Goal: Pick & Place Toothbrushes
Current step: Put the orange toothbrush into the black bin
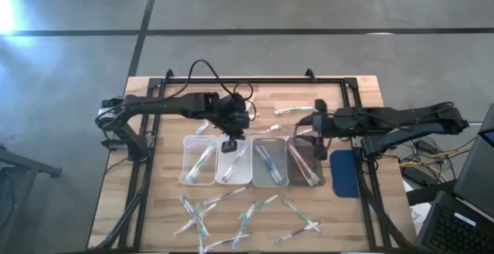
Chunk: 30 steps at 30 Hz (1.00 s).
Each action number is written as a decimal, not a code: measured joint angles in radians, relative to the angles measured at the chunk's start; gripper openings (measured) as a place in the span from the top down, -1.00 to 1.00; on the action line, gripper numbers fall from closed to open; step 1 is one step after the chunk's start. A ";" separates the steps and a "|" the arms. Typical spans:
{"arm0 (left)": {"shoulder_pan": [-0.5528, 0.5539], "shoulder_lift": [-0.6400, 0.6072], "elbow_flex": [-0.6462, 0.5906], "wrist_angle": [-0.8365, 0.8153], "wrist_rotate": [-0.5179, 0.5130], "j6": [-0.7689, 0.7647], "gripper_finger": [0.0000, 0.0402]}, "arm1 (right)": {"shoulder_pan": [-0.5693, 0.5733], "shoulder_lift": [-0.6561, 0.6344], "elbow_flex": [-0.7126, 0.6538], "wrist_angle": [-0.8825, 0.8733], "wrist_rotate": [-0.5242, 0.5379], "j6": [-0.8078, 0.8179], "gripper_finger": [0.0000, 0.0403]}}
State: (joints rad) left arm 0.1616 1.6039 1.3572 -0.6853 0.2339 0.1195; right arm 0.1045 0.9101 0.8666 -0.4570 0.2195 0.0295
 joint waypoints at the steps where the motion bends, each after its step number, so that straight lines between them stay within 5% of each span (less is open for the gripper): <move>1: 0.000 0.000 0.008 -0.024 0.004 -0.014 0.85 | 0.003 0.029 0.016 -0.004 -0.001 -0.035 0.12; 7: 0.009 0.000 0.013 -0.139 0.028 -0.121 0.85 | 0.049 0.200 0.159 -0.017 -0.003 -0.181 0.21; 12: 0.020 0.025 0.012 -0.153 0.143 -0.217 0.85 | 0.109 0.358 0.311 -0.116 0.052 -0.266 0.30; 20: 0.020 0.056 0.012 -0.134 0.257 -0.288 0.85 | 0.208 0.601 0.533 -0.410 0.324 -0.189 0.47; 30: 0.020 0.068 0.012 -0.011 0.438 -0.340 0.85 | 0.317 0.789 0.659 -0.483 0.381 -0.154 0.72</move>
State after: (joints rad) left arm 0.1814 1.6723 1.3690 -0.6962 0.6720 -0.2206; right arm 0.4211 1.6993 1.5257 -0.9404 0.6002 -0.1241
